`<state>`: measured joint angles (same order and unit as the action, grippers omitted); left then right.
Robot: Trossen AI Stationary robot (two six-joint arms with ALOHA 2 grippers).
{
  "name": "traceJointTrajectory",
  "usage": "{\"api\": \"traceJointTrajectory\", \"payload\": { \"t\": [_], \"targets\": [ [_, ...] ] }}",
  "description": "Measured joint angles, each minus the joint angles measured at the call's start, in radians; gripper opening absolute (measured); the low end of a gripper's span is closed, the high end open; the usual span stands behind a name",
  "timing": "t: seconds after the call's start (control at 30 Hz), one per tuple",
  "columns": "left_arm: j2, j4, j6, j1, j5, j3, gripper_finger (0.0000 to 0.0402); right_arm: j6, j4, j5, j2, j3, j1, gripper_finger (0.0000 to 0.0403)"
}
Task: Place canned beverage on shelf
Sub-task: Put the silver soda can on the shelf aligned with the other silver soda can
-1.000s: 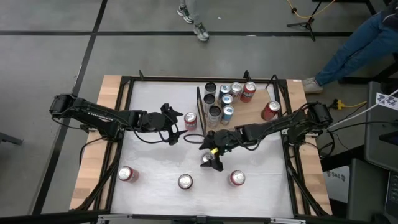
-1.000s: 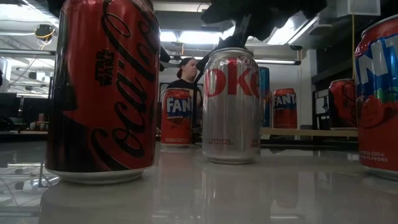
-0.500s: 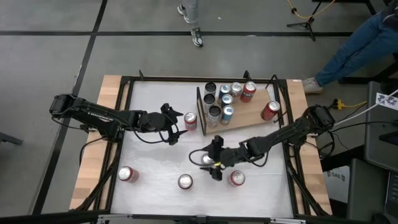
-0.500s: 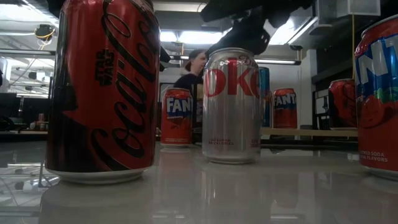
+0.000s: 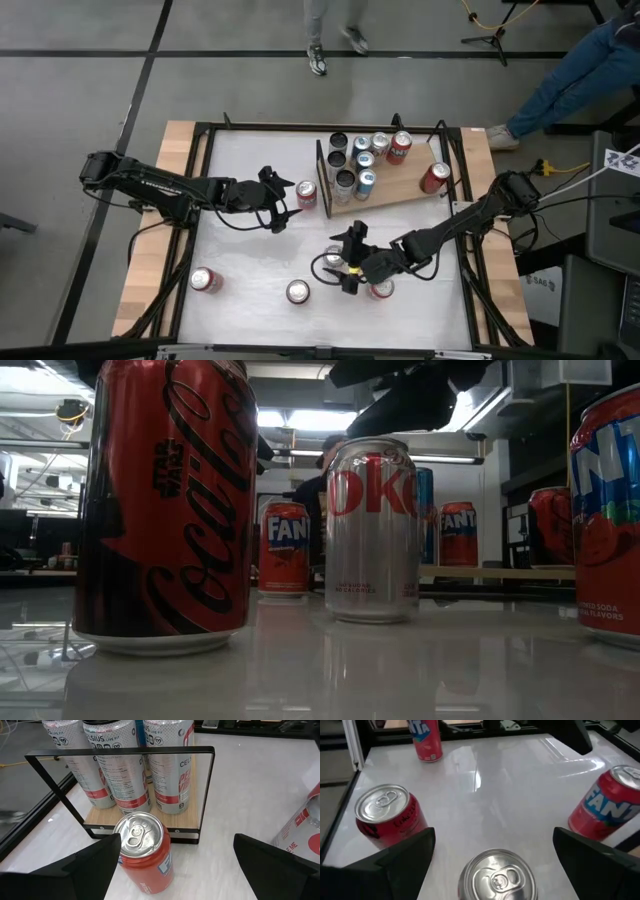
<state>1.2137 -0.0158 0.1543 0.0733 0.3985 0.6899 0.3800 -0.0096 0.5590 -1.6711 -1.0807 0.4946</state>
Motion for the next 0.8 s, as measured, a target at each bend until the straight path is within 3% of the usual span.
{"api": "traceJointTrajectory", "payload": {
  "t": [0.8],
  "targets": [
    [0.0,-0.001,0.0,0.0,0.0,0.0,0.038,0.087,-0.063,0.058,-0.032,0.0,0.016,0.0392]
  ]
}}
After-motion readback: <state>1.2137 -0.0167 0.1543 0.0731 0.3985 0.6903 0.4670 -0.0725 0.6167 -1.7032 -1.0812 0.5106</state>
